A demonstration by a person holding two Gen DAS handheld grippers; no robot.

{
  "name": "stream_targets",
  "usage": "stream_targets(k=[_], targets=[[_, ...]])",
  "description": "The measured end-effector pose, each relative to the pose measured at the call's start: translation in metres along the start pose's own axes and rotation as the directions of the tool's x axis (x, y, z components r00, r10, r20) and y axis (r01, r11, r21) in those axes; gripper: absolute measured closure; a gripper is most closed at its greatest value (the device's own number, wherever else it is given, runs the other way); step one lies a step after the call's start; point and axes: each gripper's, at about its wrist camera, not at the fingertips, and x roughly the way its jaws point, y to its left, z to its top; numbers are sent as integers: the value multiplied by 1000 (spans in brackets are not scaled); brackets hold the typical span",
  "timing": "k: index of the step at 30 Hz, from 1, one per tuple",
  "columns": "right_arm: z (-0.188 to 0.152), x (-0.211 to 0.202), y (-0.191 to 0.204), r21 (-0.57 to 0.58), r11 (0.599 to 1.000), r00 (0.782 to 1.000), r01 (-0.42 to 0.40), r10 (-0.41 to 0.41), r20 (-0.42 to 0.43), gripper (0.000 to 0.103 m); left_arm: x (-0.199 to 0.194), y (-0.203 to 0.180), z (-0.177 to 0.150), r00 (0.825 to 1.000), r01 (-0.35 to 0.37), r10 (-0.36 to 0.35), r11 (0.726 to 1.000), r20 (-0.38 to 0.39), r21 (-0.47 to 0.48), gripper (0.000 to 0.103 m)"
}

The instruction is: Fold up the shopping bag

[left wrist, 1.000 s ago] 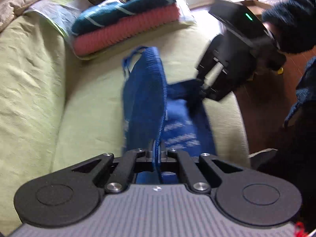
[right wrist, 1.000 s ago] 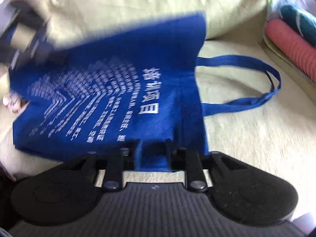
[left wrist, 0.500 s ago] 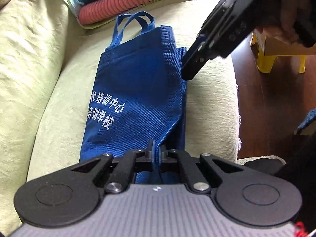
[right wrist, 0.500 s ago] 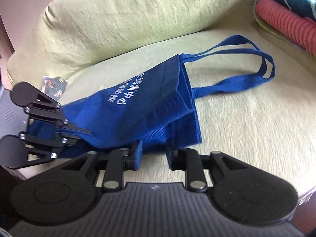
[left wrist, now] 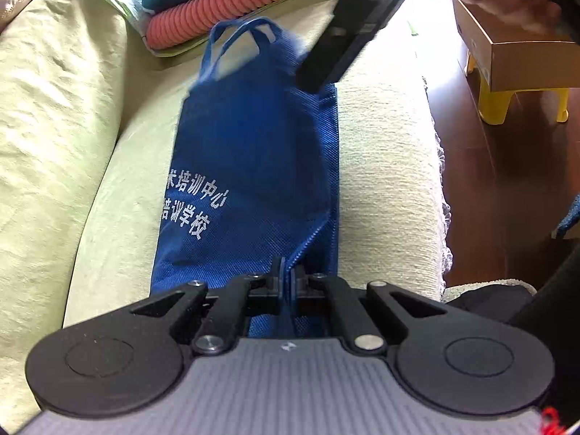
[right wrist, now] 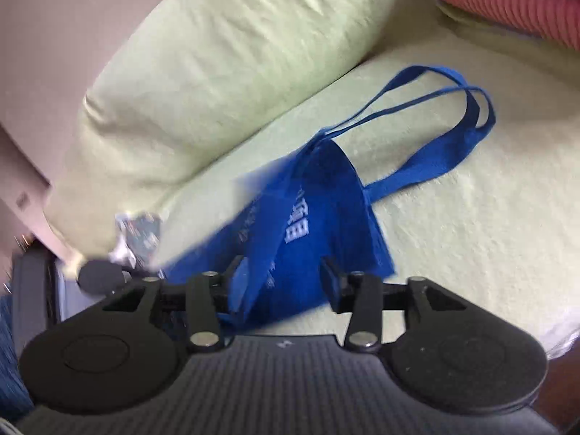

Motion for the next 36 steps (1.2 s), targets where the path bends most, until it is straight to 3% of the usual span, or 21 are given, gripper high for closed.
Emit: stream_targets(k=[2, 6, 9, 12, 20, 22, 26, 28, 29, 30, 31, 33, 34, 36], targets=[[-1, -6, 3, -15, 1000, 1000, -1, 2, 15, 58, -1, -3, 0, 1000, -4, 4, 1000, -1, 8, 103], [9, 2, -1, 80, 996, 998, 48, -51, 30, 59, -2, -3, 0, 1000, -7, 7, 1000, -1, -1, 103], [10, 10, -11, 173, 983, 998, 55, -61, 29, 67, -2, -6, -1, 1000, -18, 18, 1000, -1, -4, 103], [5, 16, -22, 253, 966, 998, 54, -61, 19, 89, -2, -7, -2, 1000, -23, 23, 1000, 3, -7, 103], [-10, 21, -30, 324, 943, 997, 76, -79, -3, 93, -6, -6, -6, 1000, -12, 12, 1000, 2, -24, 100], [-11, 24, -31, 327, 940, 995, 95, -96, -12, 99, -5, -10, -5, 1000, -24, 24, 1000, -2, -18, 100], [-8, 26, -26, 289, 947, 990, 138, -140, -16, 97, -2, -19, -1, 999, -49, 49, 999, -13, 18, 103], [-4, 23, -16, 225, 955, 981, 193, -193, -21, 91, -1, -23, 1, 998, -61, 61, 998, -15, 36, 103], [-3, 19, -10, 181, 954, 970, 241, -241, -21, 79, 0, -24, 1, 998, -64, 65, 997, -15, 37, 103], [-3, 15, -5, 140, 946, 956, 293, -294, -19, 56, 0, -25, 0, 998, -67, 67, 997, -13, 34, 103], [-4, 12, -1, 103, 934, 939, 342, -343, -13, 53, 0, -24, 0, 998, -67, 67, 997, -12, 30, 103], [-8, -5, 13, -19, 901, 899, 433, -430, 87, 60, 0, -25, -1, 998, -68, 69, 998, -8, 14, 103], [-8, -12, 22, -71, 902, 900, 425, -413, 140, 69, 0, -25, -1, 998, -70, 70, 998, -8, 11, 103], [-9, -20, 40, -165, 907, 911, 387, -348, 221, 76, 1, -27, -1, 997, -76, 77, 997, -8, 11, 103]])
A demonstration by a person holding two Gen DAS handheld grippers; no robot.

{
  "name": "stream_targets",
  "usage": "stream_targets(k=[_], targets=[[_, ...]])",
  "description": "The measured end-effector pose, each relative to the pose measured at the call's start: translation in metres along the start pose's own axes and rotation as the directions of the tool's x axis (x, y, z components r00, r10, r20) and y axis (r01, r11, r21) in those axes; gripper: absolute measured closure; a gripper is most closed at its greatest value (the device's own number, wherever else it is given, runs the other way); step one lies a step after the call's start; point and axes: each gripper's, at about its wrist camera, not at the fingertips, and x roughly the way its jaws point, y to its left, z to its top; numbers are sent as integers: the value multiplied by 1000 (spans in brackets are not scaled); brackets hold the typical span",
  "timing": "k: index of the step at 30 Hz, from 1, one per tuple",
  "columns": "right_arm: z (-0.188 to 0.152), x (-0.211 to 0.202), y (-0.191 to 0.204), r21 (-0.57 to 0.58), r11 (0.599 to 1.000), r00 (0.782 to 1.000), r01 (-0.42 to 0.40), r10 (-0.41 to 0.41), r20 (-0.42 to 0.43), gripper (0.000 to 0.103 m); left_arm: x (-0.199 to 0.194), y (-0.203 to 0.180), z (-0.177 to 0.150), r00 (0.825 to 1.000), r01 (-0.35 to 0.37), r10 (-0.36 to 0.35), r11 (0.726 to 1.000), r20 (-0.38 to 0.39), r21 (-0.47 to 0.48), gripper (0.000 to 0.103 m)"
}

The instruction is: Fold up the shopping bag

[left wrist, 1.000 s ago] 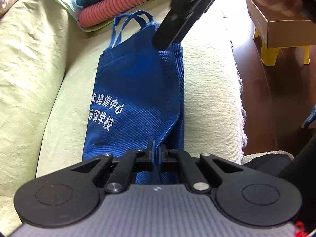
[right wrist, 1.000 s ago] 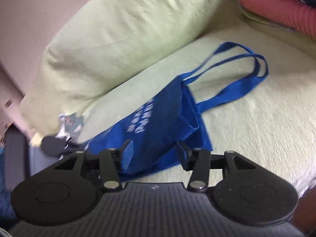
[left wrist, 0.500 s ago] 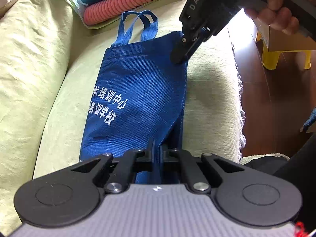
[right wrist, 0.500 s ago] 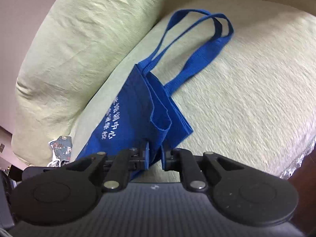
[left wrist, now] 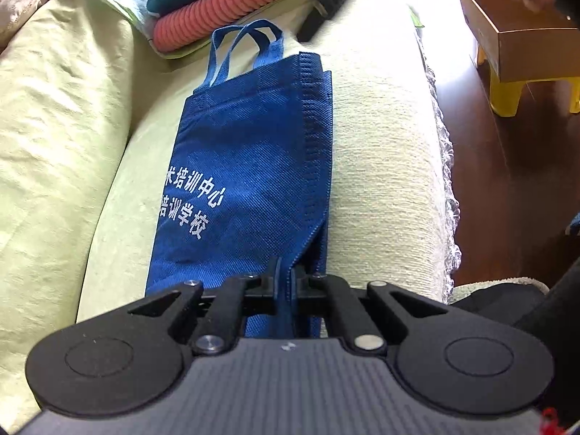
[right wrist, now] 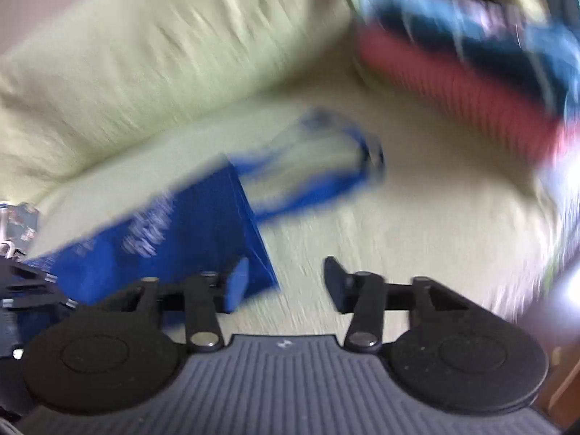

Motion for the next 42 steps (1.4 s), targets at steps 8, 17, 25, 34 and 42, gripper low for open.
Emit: stream_targets(k=[8, 17, 25, 34, 42], targets=[[-32, 56, 16, -152, 987, 992, -45, 26, -121, 87, -9, -6, -13, 999, -30, 32, 997, 26, -69, 103], [-37, 60, 19, -205, 978, 993, -33, 8, -120, 87, -91, 11, -63, 995, 20, 31, 865, 93, -502, 83], [-36, 60, 20, -200, 979, 993, -29, 4, -122, 84, -68, 18, -90, 986, -158, 146, 703, -77, -694, 85], [-35, 63, 21, -221, 975, 991, -33, 3, -135, 84, -77, 40, -162, 994, -86, 98, 376, -52, -923, 97], [-34, 63, 22, -220, 975, 991, -36, 6, -134, 83, -106, 61, -138, 932, -279, 307, 272, -191, -921, 36]])
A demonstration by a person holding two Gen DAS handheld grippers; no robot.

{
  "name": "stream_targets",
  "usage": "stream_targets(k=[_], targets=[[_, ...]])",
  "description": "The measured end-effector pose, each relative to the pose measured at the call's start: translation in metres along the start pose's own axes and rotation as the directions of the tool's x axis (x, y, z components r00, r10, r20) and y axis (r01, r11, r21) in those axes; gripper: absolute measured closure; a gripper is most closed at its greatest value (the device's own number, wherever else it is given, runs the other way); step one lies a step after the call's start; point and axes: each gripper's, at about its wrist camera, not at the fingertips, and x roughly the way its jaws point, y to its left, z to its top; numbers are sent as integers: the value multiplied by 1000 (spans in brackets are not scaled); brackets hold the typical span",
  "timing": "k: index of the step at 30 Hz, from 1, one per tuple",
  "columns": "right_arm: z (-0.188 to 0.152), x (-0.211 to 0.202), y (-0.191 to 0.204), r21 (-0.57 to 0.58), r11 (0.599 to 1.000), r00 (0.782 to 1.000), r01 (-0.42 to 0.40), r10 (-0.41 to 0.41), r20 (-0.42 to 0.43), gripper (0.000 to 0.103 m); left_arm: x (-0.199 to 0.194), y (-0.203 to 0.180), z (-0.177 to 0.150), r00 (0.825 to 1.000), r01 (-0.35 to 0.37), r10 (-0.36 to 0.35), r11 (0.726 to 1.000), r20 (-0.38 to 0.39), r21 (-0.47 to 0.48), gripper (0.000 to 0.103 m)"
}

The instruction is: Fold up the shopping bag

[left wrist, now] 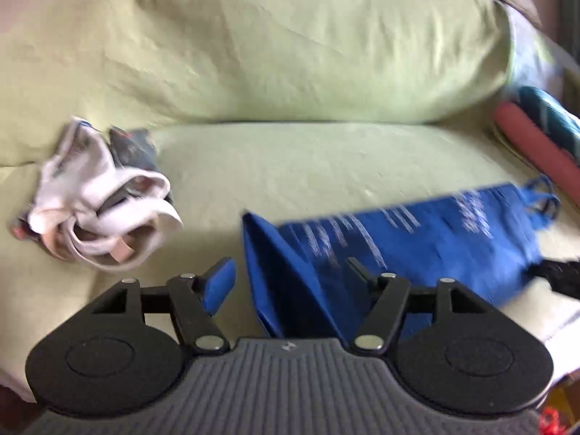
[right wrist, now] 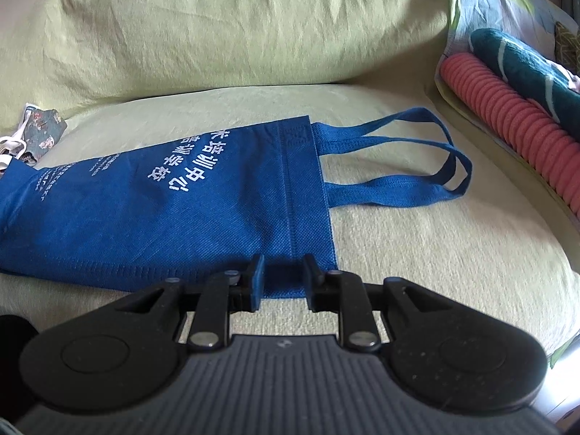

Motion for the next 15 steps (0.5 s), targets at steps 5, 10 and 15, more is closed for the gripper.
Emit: stream_targets(k=[5, 10, 15], targets=[[0, 0, -3, 0, 1000, 1000, -12, 12, 2, 83, 56, 2, -8, 987, -68, 74, 997, -140, 45, 102], [0, 0, -3, -9, 1000, 1000, -18, 18, 1, 83, 52, 10, -13, 979, -131, 141, 989, -150, 74, 103], [-1, -1, 0, -3, 1000, 1000, -5, 5, 10, 83, -17, -36, 13, 997, 76, -81, 966, 7, 247, 102]])
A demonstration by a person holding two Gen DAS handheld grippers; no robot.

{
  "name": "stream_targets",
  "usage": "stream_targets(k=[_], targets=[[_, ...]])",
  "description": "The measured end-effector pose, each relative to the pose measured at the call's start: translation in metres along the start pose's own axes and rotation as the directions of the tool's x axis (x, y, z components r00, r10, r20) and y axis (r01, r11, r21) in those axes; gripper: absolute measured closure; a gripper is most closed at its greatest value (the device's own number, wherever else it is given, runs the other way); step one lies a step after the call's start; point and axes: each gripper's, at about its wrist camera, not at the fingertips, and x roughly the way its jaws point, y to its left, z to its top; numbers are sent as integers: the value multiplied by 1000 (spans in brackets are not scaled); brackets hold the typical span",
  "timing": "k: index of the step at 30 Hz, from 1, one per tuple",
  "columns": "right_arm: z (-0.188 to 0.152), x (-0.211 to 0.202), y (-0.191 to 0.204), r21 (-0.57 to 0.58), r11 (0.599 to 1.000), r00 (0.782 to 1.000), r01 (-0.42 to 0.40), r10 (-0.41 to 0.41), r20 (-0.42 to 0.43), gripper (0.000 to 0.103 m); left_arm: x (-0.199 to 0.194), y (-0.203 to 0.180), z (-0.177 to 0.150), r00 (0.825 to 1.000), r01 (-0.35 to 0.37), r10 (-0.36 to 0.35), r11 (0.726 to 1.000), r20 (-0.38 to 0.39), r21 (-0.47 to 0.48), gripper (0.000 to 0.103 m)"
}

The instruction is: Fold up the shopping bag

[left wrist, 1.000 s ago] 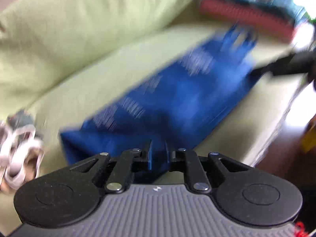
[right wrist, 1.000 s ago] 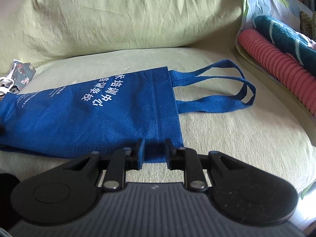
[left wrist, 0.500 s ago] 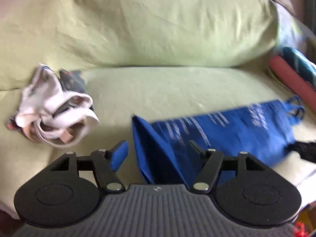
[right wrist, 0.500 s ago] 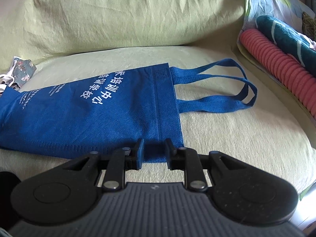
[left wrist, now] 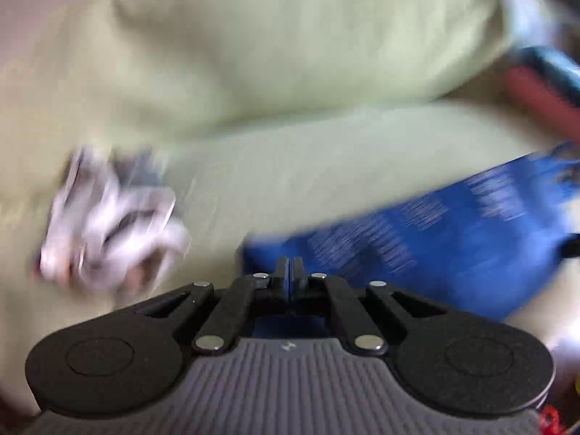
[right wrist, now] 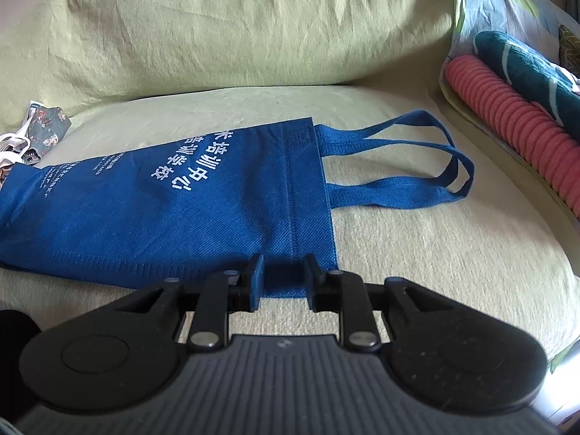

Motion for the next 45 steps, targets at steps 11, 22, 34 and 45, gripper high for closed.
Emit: stream_targets(k=[11, 22, 34, 45], targets=[[0, -20, -14, 174, 984, 1000, -29, 27, 15, 82, 66, -69, -28, 980, 82, -40, 973, -196, 215, 103], [-65, -4, -77, 878, 353, 927, -323, 306, 218, 41, 67, -69, -39, 978, 87, -34, 965, -208, 249, 103], [-67, 4, -74, 853, 338, 909, -397, 275, 314, 22, 68, -76, -38, 978, 80, -22, 959, -208, 273, 103], [-56, 38, -71, 865, 340, 917, -370, 285, 280, 93, 69, -74, -34, 975, 95, -31, 953, -219, 288, 103]])
